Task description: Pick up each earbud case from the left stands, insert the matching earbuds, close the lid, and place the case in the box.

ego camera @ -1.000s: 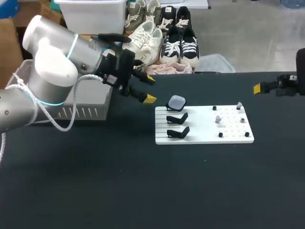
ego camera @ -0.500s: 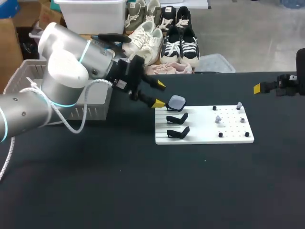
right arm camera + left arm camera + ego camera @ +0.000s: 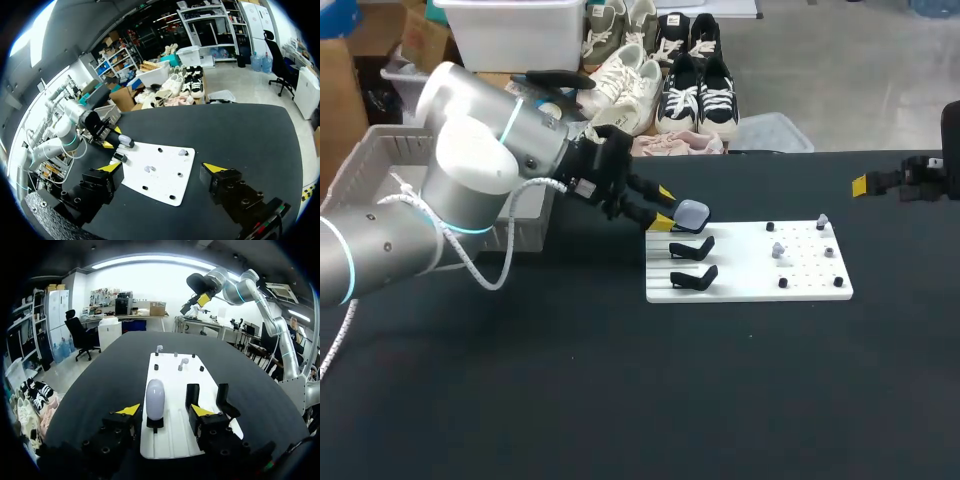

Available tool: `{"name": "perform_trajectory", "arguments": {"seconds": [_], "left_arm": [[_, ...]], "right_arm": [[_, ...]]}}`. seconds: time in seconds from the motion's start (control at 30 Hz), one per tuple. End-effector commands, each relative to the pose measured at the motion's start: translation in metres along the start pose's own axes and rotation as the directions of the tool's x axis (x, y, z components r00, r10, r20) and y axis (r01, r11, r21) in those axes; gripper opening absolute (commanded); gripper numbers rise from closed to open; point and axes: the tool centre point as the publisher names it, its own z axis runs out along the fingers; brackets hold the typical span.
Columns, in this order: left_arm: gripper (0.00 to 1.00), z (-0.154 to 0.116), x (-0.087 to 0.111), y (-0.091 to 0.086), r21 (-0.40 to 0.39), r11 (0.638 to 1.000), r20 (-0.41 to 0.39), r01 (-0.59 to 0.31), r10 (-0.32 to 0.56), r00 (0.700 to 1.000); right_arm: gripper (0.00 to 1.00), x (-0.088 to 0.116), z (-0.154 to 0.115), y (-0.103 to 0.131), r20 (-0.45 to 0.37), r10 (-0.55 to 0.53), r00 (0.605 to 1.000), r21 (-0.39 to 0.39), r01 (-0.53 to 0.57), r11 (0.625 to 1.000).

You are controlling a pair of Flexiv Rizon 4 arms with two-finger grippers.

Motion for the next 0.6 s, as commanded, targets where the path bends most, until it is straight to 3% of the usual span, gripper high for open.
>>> {"name": "perform_trajectory", "arguments": {"seconds": [0.03,0.43,0.6], "left_arm": [[0.59,0.004,0.001,0.002,-0.003,1.000,0.006,0.001,-0.001,1.000],[0.56,0.012,0.001,0.005,-0.018,1.000,0.017,0.004,-0.004,1.000],[0.51,0.017,-0.001,0.008,-0.022,1.000,0.020,0.000,0.000,1.000]], "right_arm": [[1.00,0.000,0.000,-0.001,-0.002,0.000,1.000,-0.003,0.000,1.000],[1.00,0.000,0.000,-0.001,-0.002,0.000,1.000,-0.003,0.000,1.000],[1.00,0.000,0.000,-0.001,-0.002,0.000,1.000,-0.003,0.000,1.000]]}}
